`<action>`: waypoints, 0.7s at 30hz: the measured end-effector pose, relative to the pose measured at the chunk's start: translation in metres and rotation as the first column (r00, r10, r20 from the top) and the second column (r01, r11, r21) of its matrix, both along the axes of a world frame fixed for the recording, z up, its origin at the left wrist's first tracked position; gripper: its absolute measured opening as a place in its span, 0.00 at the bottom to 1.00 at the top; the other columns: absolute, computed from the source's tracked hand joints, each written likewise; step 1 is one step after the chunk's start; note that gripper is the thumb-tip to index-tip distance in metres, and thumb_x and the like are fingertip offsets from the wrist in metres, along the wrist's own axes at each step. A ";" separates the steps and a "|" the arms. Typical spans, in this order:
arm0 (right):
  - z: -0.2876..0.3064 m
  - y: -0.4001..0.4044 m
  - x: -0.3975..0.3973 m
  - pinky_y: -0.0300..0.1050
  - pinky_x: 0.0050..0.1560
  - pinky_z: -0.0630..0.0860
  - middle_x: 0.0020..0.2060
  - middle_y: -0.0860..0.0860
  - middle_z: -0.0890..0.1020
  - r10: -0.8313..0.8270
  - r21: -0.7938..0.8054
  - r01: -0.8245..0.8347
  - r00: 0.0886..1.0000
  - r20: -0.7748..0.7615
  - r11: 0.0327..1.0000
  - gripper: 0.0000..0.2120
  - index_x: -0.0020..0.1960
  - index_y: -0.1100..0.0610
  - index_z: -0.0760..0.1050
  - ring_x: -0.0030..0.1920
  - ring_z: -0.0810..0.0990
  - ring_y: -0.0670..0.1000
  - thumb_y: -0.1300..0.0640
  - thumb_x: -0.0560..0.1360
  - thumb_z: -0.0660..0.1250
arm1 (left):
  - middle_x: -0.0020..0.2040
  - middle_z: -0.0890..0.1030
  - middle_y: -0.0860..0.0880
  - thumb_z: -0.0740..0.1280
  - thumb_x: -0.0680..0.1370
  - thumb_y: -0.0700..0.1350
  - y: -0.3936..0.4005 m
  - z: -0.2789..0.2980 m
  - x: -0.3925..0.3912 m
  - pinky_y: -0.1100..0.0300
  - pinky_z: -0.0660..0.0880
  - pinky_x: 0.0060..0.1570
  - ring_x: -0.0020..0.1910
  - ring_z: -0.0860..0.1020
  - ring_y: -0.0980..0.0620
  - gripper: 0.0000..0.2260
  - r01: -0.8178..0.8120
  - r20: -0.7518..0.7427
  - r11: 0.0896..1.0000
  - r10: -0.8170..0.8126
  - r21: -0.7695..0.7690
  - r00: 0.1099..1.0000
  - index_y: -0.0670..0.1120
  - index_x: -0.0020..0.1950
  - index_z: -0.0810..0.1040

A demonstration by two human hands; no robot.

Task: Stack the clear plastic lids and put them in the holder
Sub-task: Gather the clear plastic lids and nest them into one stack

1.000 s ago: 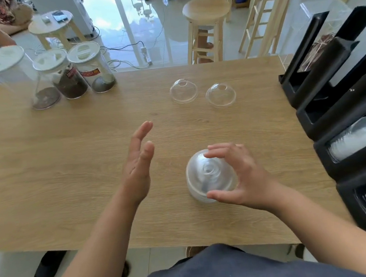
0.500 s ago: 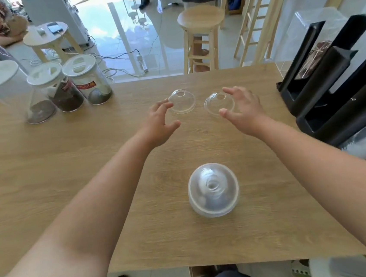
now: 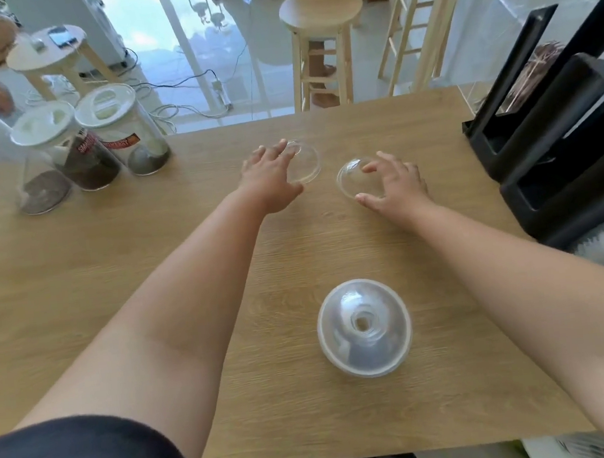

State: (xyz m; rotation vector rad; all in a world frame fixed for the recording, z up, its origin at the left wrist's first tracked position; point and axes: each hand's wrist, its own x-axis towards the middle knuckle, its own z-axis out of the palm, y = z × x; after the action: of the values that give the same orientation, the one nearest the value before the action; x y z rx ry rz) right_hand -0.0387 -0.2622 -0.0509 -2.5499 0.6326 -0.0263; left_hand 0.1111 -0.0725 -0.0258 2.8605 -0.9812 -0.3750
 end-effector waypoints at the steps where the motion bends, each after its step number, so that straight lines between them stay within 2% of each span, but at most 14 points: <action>1: -0.003 0.002 -0.004 0.56 0.71 0.57 0.76 0.46 0.59 0.014 0.003 -0.015 1.000 0.022 1.000 0.26 0.67 0.47 0.68 0.73 0.58 0.57 0.43 0.72 0.69 | 0.81 0.51 0.53 0.64 0.78 0.57 0.001 -0.003 0.001 0.44 0.49 0.77 0.80 0.48 0.44 0.34 0.001 -0.010 1.000 -0.001 0.016 1.000 0.54 0.80 0.53; 3: -0.008 0.004 -0.011 0.54 0.71 0.57 0.76 0.47 0.61 0.040 0.015 -0.041 0.997 0.061 0.999 0.25 0.64 0.49 0.70 0.73 0.59 0.58 0.44 0.71 0.71 | 0.81 0.54 0.53 0.64 0.77 0.56 0.006 -0.006 -0.001 0.43 0.50 0.77 0.80 0.49 0.43 0.34 -0.008 -0.016 1.000 0.008 0.008 1.000 0.54 0.80 0.53; 6: -0.013 0.007 -0.019 0.50 0.71 0.57 0.75 0.50 0.63 0.040 0.040 -0.045 0.992 0.117 0.998 0.23 0.60 0.51 0.71 0.72 0.62 0.59 0.46 0.69 0.73 | 0.78 0.63 0.47 0.65 0.77 0.54 0.015 -0.005 -0.013 0.44 0.52 0.76 0.79 0.54 0.42 0.35 -0.005 0.052 0.999 0.007 -0.042 0.999 0.54 0.80 0.51; 8: -0.015 0.011 -0.025 0.49 0.70 0.57 0.74 0.51 0.65 0.028 0.057 -0.037 0.989 0.145 0.998 0.22 0.58 0.52 0.71 0.71 0.63 0.58 0.47 0.69 0.74 | 0.76 0.64 0.46 0.65 0.77 0.54 0.020 -0.003 -0.020 0.45 0.53 0.76 0.77 0.56 0.40 0.36 0.013 0.068 0.999 -0.010 -0.036 0.998 0.56 0.80 0.49; 12: -0.014 0.018 -0.039 0.49 0.70 0.58 0.73 0.51 0.67 -0.026 0.086 0.011 0.983 0.182 0.996 0.24 0.60 0.54 0.70 0.70 0.64 0.58 0.49 0.68 0.75 | 0.75 0.62 0.47 0.64 0.77 0.53 0.016 0.007 -0.018 0.43 0.54 0.74 0.76 0.55 0.40 0.33 -0.009 0.067 0.997 0.014 -0.071 0.998 0.58 0.79 0.53; 17: -0.016 0.022 -0.058 0.53 0.66 0.66 0.67 0.50 0.70 -0.147 0.169 0.114 0.968 0.201 0.979 0.38 0.69 0.50 0.61 0.66 0.66 0.58 0.48 0.66 0.77 | 0.77 0.57 0.49 0.65 0.77 0.56 -0.006 0.008 -0.013 0.41 0.53 0.74 0.77 0.52 0.39 0.32 0.003 0.023 0.998 -0.001 -0.062 1.000 0.62 0.77 0.55; 21: -0.017 0.017 -0.067 0.51 0.66 0.65 0.67 0.50 0.71 -0.155 0.144 0.126 0.965 0.213 0.982 0.39 0.70 0.48 0.60 0.64 0.66 0.58 0.48 0.65 0.76 | 0.78 0.56 0.49 0.67 0.75 0.60 -0.012 -0.005 -0.013 0.42 0.52 0.74 0.77 0.52 0.40 0.32 -0.077 -0.067 0.995 0.072 -0.071 0.995 0.63 0.76 0.57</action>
State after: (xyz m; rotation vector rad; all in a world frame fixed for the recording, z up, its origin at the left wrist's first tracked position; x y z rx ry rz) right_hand -0.1058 -0.2448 -0.0677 -2.3301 0.7004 -0.3078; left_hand 0.0981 -0.0842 -0.0305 2.7913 -0.8561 -0.4124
